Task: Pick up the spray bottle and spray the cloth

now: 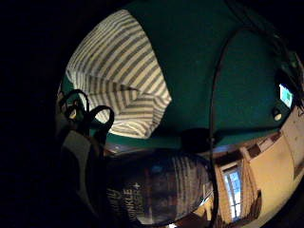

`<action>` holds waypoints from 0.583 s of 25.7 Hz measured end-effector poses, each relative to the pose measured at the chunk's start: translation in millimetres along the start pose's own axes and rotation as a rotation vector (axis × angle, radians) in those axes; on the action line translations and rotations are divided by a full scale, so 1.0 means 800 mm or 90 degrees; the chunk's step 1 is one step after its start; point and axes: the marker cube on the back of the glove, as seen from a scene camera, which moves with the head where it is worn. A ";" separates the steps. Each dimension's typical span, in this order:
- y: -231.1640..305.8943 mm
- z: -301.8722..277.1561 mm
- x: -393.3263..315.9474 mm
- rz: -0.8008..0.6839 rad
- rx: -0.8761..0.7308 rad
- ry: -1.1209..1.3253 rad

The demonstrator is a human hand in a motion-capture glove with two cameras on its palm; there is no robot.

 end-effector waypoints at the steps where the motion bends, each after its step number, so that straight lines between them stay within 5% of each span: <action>1: -0.006 0.006 0.002 0.009 -0.006 0.019; 15: -0.035 0.046 0.003 0.055 -0.092 0.113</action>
